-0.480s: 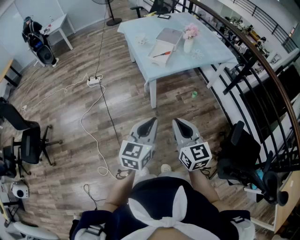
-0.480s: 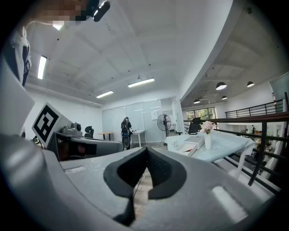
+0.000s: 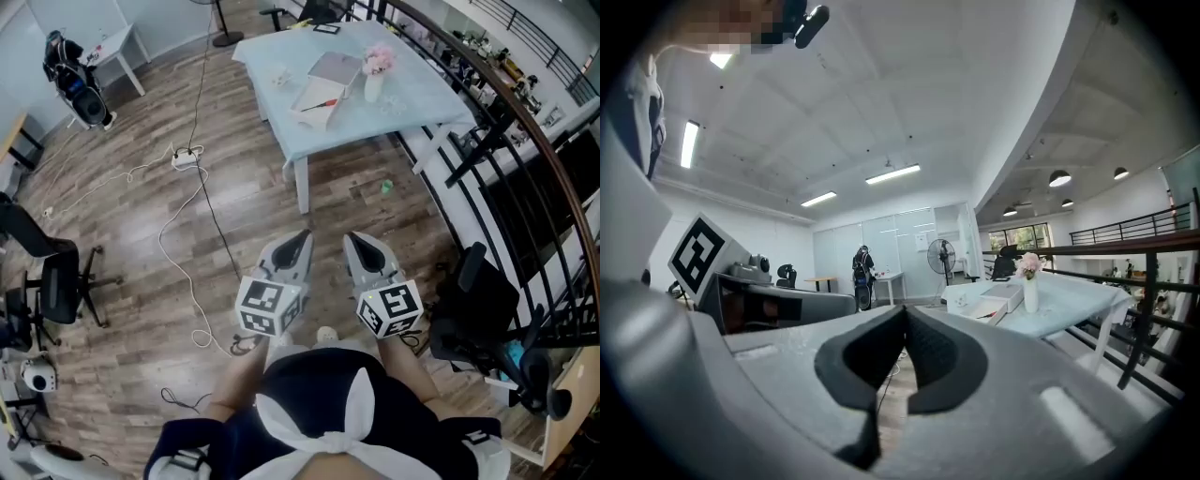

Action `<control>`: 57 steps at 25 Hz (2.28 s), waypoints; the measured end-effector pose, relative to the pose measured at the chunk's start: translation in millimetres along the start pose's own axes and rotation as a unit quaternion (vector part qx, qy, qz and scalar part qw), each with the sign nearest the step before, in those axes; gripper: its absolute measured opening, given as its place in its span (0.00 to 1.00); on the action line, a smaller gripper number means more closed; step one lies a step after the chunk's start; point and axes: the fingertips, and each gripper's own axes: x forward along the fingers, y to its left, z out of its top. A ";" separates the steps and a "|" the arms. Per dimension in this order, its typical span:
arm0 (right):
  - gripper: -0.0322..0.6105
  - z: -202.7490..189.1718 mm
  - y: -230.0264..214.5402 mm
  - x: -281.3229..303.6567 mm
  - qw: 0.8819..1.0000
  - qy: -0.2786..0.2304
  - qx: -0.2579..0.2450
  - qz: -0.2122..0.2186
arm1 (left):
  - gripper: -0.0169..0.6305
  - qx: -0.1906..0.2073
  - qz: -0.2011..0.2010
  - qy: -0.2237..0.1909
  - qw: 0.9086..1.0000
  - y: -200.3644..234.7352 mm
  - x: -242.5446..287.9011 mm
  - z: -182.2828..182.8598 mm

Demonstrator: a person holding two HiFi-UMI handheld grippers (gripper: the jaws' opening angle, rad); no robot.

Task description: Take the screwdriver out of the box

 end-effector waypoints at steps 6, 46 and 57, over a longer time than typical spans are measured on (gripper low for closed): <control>0.05 -0.1 -23.8 -1.2 1.000 0.002 -0.009 0.013 | 0.06 0.000 0.008 -0.017 1.000 -8.5 27.2 5.1; 0.05 29.6 -177.4 325.0 0.999 0.017 0.010 -0.045 | 0.06 -0.004 -0.048 0.033 0.998 252.3 272.6 76.5; 0.05 19.1 -229.3 368.1 0.996 0.049 0.022 -0.075 | 0.06 -0.020 -0.074 0.061 0.995 292.5 342.4 70.8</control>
